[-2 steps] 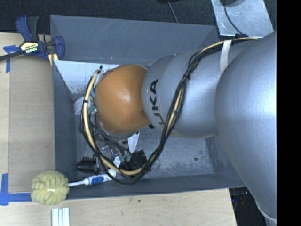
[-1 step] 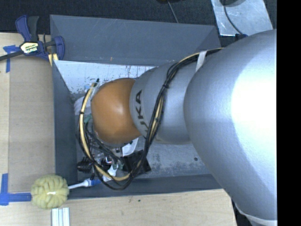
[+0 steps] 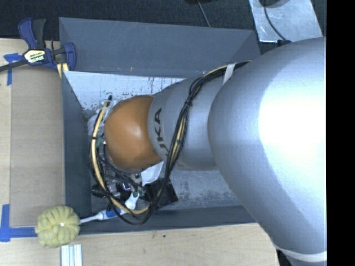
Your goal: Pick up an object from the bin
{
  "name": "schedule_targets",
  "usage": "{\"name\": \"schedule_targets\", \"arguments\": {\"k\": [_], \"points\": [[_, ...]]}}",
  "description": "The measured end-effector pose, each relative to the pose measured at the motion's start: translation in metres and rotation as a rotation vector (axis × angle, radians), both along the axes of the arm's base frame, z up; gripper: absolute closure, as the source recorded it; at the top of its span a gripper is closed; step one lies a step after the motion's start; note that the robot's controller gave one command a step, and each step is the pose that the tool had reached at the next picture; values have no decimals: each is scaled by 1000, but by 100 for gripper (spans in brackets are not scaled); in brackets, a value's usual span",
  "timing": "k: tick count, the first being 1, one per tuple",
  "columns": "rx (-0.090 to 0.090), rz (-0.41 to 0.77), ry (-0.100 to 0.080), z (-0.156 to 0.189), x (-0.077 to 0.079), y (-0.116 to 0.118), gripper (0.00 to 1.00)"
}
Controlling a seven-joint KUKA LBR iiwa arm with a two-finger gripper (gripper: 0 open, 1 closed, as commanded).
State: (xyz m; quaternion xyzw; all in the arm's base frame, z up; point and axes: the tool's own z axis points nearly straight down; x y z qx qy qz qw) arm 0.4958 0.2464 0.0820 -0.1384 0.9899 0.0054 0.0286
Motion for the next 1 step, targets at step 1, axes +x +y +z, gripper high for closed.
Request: {"name": "schedule_targets", "arguments": {"k": [1], "points": [[3, -363, 38, -11, 8, -6, 100]]}}
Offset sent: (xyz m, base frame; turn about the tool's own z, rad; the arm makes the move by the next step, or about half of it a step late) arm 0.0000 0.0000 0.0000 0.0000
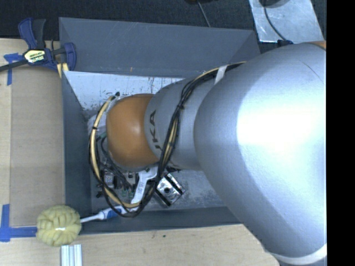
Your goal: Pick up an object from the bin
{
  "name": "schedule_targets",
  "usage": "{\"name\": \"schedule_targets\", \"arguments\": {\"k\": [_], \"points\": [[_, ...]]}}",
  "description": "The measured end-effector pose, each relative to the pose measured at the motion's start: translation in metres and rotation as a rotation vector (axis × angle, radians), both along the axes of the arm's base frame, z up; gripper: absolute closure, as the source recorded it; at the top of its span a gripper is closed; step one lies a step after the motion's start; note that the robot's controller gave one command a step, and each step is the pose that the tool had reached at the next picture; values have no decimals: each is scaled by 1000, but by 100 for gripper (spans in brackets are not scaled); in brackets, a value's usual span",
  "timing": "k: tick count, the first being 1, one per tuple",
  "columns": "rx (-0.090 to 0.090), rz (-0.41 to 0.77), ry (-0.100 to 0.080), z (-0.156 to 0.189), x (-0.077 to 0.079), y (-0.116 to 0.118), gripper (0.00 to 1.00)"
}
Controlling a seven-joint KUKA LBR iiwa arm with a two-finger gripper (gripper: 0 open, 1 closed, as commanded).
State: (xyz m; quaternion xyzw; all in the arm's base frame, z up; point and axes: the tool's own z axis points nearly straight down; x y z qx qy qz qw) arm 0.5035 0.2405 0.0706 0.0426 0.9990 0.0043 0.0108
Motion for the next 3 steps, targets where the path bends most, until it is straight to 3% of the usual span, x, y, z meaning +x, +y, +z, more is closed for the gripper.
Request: {"name": "schedule_targets", "arguments": {"k": [1, 3], "points": [[0, 0, 0, 0, 0, 0, 100], [-1, -1, 3, 43, -1, -1, 100]]}}
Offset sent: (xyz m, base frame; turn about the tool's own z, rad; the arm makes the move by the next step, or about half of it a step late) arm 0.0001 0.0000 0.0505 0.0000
